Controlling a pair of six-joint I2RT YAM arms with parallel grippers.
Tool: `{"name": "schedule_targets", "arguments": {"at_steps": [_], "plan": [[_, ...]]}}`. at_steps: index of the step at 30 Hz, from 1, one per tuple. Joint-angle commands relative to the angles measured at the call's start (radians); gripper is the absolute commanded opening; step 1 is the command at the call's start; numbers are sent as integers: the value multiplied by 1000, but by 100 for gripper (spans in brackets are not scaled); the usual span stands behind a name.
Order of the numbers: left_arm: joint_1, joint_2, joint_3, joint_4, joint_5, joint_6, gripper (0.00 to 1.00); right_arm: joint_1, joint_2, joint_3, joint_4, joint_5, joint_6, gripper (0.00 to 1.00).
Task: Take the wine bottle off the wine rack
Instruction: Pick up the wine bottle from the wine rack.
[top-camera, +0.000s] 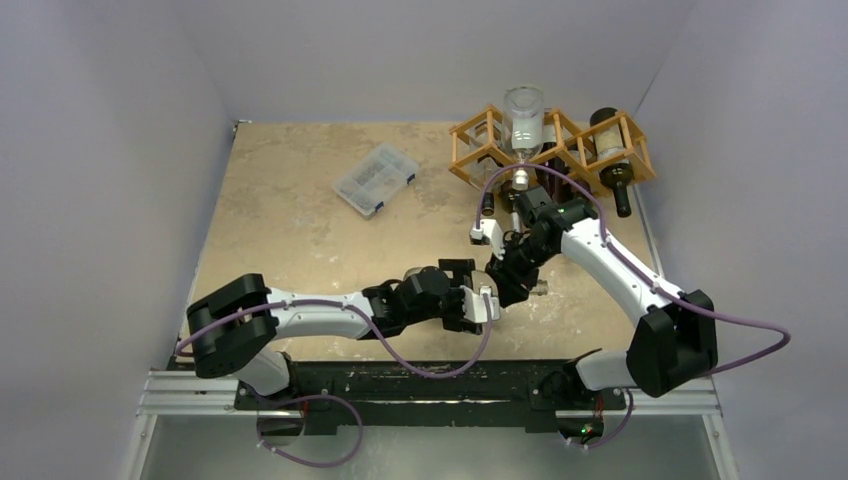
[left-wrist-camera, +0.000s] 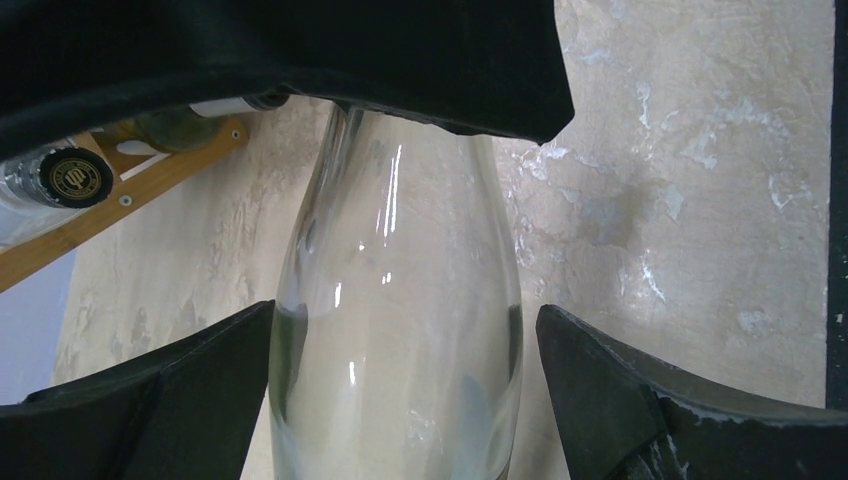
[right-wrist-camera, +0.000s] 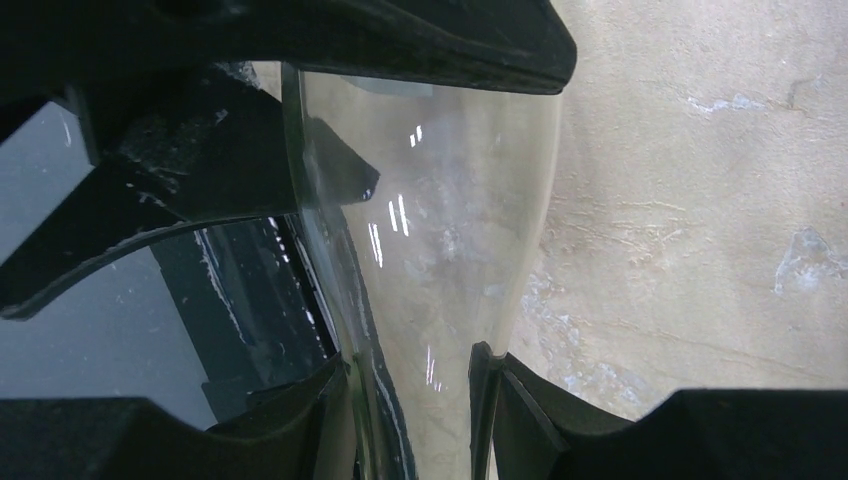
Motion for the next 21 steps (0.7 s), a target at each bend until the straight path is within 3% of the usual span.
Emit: {"name": "schedule_targets", "arguments": {"at_steps": [1,5,13,19,21], "plan": [[-4,26,39,41,-46,47,100,4,-16,47,41,-164,-18,0],[-4,42,36,61,-85,61,100,4,-11,47,40,-164,-18,0],[-4,67,65,44,-119,35,83,4,5,50,46,-158,-7,0],[-4,70,70,45,-150,10,56,4,16,53,46,-158,-3,5],[-4,69,68,45,-154,-5,33,4,17,53,48,-156,1,12]]}}
